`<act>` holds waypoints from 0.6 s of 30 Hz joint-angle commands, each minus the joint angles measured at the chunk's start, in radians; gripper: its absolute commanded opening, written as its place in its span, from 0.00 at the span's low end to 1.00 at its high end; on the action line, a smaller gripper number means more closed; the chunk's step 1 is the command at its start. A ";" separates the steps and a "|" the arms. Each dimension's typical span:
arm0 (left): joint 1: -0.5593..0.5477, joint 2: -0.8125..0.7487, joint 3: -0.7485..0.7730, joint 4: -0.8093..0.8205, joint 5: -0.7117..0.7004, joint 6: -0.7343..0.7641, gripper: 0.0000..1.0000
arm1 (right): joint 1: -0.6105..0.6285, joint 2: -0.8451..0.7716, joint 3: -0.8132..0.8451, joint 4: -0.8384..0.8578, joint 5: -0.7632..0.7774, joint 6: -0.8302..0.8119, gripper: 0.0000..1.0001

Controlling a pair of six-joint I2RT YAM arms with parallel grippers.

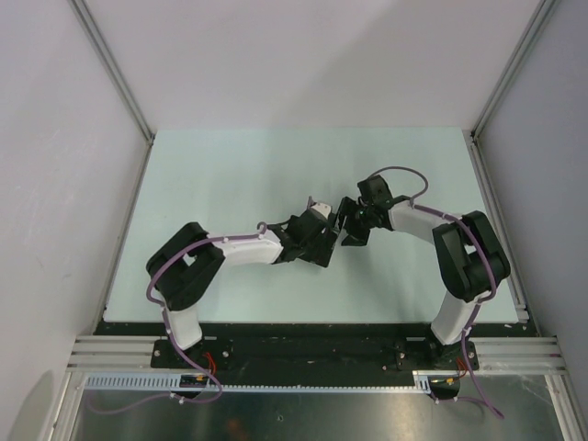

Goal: Organize the sunglasses
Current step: Move the case with the sunglasses to the center of the board.

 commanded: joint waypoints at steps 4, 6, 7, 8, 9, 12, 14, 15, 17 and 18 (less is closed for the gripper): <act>0.004 -0.081 0.017 -0.052 0.056 -0.001 0.99 | 0.013 0.031 0.001 0.037 0.037 -0.033 0.60; 0.004 -0.100 0.009 -0.055 0.044 -0.003 0.99 | 0.013 0.038 0.003 0.037 0.053 -0.048 0.57; 0.006 -0.109 0.006 -0.055 0.042 -0.002 0.99 | 0.016 0.047 0.003 0.039 0.063 -0.058 0.55; 0.007 -0.130 0.000 -0.057 0.041 -0.003 0.98 | 0.019 0.054 0.003 0.035 0.070 -0.073 0.52; 0.009 -0.143 -0.003 -0.057 0.042 -0.005 0.98 | 0.019 0.057 0.001 0.032 0.075 -0.081 0.48; 0.021 -0.187 -0.019 -0.059 0.048 -0.015 0.97 | 0.033 0.074 0.003 0.014 0.112 -0.116 0.40; 0.033 -0.204 -0.023 -0.059 0.051 -0.018 0.97 | 0.046 0.084 0.001 0.006 0.133 -0.133 0.38; 0.038 -0.219 -0.025 -0.060 0.053 -0.020 0.97 | 0.050 0.084 0.003 0.005 0.141 -0.140 0.36; 0.055 -0.233 -0.033 -0.060 0.062 -0.031 0.96 | 0.057 0.083 0.003 0.008 0.159 -0.145 0.35; 0.061 -0.242 -0.036 -0.060 0.067 -0.032 0.96 | 0.062 0.084 0.003 0.008 0.164 -0.145 0.35</act>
